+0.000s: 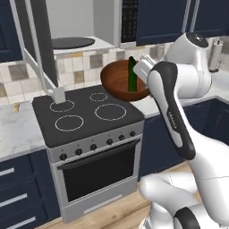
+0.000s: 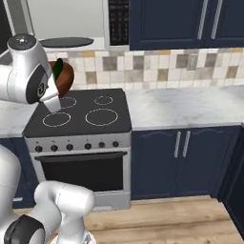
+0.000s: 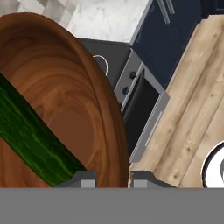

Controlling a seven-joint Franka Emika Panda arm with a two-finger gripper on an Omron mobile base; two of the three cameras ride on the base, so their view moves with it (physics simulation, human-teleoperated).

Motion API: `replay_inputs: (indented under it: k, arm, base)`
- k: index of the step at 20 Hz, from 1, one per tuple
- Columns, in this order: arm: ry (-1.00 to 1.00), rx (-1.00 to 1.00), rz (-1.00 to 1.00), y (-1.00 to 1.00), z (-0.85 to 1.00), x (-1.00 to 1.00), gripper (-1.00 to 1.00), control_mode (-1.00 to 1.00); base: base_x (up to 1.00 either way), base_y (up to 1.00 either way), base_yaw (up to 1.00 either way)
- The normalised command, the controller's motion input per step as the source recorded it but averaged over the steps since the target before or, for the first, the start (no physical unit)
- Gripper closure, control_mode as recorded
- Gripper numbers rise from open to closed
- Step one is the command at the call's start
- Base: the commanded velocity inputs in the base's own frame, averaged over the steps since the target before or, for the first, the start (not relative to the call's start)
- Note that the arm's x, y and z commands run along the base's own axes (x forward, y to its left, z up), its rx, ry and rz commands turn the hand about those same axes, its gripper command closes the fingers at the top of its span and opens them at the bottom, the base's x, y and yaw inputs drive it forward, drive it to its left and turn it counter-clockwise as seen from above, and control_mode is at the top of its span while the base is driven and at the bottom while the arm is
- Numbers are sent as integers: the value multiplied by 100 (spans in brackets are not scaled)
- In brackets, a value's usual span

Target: Pick the cucumber from the sink and place it in the bowl. Then pick the bowl and place it in the microwave. Then close the microwave door and press the start button.

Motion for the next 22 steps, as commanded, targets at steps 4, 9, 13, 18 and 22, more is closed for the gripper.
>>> replay_inputs:
  k: [4, 9, 13, 18, 22]
  arm:
    - [0, 0, 0, 0, 0, 0, 100, 100]
    - [0, 0, 0, 0, 0, 0, 100, 100]
    - [0, 0, 0, 0, 0, 0, 100, 100]
    - [0, 0, 0, 0, 0, 0, 100, 100]
    - [0, 0, 0, 0, 0, 0, 100, 100]
  base:
    - [26, -3, 20]
    - [30, -19, 24]
    - [50, -25, 25]
    - [56, -26, 24]
    - [60, -32, 22]
